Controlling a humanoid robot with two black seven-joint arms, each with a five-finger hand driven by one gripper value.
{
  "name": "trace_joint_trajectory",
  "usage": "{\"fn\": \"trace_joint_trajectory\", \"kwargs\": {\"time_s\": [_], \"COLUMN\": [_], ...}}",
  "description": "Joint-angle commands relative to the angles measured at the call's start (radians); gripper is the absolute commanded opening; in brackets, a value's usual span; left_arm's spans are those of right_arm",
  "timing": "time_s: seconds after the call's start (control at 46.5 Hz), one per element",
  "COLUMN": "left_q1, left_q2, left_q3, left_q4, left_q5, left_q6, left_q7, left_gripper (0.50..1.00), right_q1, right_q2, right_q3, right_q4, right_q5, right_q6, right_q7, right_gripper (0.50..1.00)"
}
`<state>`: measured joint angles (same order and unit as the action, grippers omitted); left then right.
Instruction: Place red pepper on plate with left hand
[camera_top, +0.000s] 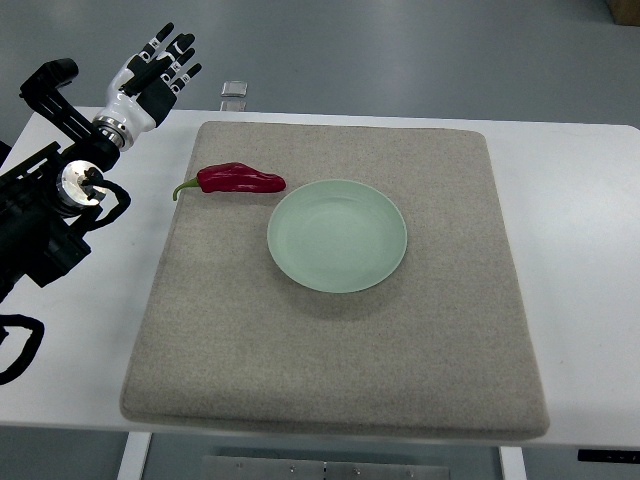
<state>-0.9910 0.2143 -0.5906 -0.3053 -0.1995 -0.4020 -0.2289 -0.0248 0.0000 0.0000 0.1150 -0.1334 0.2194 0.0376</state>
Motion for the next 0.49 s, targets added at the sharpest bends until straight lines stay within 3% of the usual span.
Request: {"fn": "trace_joint_trajectory", "kwargs": {"time_s": [0.0,0.473], "left_q1": [0.000,0.002], "left_q2": [-0.003,-0.004], "left_q3": [0.000,0.000], "left_q4": [0.000,0.000], "left_q5": [0.002,0.009], "left_q6": [0.000,0.000], "left_q7": [0.000,-0.032], "left_gripper": [0.992,0.992], "right_q1": [0.000,0.000], "right_q2": [0.000,0.000], "right_q3": [0.000,0.000], "right_q4": [0.000,0.000], "right_q5": [0.000,0.000], "right_q6": [0.000,0.000], "right_q7": [0.001,0.001], "right_gripper": [0.928,0.928]}}
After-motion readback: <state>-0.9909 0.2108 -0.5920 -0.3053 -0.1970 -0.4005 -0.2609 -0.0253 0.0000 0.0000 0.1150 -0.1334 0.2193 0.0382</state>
